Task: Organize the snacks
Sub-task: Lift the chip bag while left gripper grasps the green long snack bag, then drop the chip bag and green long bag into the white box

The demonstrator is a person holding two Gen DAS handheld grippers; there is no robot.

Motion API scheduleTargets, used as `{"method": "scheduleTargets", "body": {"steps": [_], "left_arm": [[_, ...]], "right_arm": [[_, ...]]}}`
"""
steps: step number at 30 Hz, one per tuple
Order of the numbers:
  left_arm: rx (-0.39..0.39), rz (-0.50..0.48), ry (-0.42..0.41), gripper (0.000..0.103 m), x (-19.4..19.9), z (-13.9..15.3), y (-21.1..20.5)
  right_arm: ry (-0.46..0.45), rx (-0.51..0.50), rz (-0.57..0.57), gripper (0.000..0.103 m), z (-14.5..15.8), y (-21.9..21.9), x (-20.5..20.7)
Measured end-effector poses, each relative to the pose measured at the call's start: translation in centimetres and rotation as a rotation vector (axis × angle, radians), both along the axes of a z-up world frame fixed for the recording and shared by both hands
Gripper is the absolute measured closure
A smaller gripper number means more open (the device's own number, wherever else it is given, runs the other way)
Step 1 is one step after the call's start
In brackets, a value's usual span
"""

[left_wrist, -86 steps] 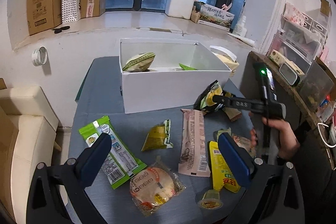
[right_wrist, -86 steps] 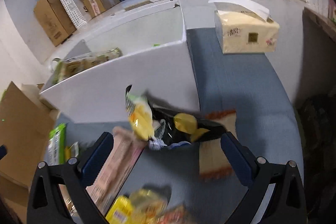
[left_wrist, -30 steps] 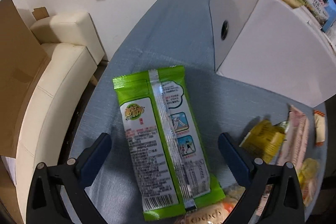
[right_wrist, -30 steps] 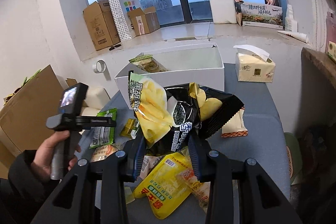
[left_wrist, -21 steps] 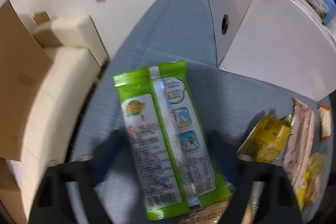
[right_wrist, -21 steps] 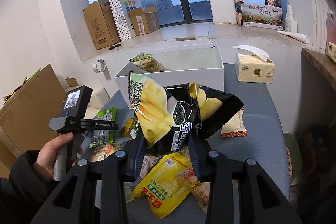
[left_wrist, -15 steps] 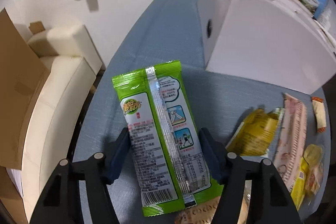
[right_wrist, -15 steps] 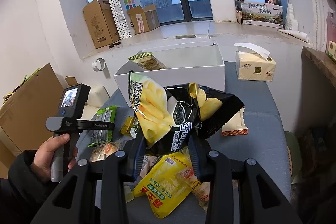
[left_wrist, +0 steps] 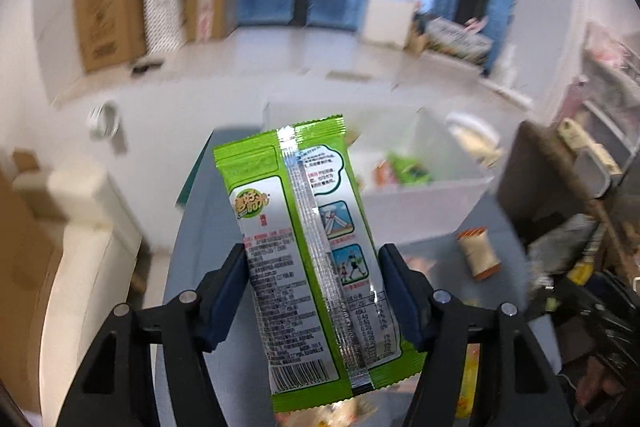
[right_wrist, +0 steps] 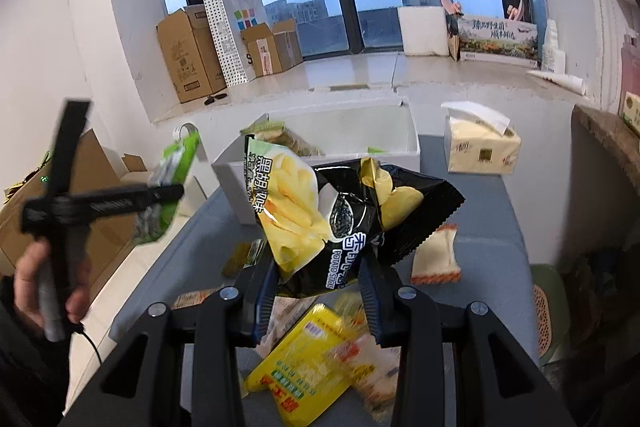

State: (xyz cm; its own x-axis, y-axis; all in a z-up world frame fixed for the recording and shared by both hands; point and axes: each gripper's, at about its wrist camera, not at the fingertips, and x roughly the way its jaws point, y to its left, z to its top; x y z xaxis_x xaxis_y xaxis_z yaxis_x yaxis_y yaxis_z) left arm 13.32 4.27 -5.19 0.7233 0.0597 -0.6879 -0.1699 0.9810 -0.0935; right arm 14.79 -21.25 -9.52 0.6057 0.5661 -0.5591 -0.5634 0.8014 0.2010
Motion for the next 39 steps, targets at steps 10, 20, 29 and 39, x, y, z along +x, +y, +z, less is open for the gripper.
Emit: {"method": "scheduleTargets", "body": {"steps": [10, 20, 29, 39], "left_arm": [[-0.062, -0.149, -0.058, 0.032, 10.9, 4.6, -0.1], [-0.028, -0.146, -0.008, 0.0, 17.6, 0.7, 0.4], [-0.054, -0.14, 0.006, 0.0, 17.3, -0.9, 1.8], [-0.017, -0.153, -0.028, 0.0, 12.8, 0.8, 1.5]], "right_arm": [[0.016, 0.034, 0.01, 0.062, 3.9, 1.6, 10.1], [0.141, -0.012, 0.049, 0.043, 2.6, 5.6, 21.1], [0.139, 0.026, 0.004, 0.0, 1.2, 4.2, 21.7], [0.079, -0.017, 0.05, 0.0, 2.9, 4.4, 18.1]]}}
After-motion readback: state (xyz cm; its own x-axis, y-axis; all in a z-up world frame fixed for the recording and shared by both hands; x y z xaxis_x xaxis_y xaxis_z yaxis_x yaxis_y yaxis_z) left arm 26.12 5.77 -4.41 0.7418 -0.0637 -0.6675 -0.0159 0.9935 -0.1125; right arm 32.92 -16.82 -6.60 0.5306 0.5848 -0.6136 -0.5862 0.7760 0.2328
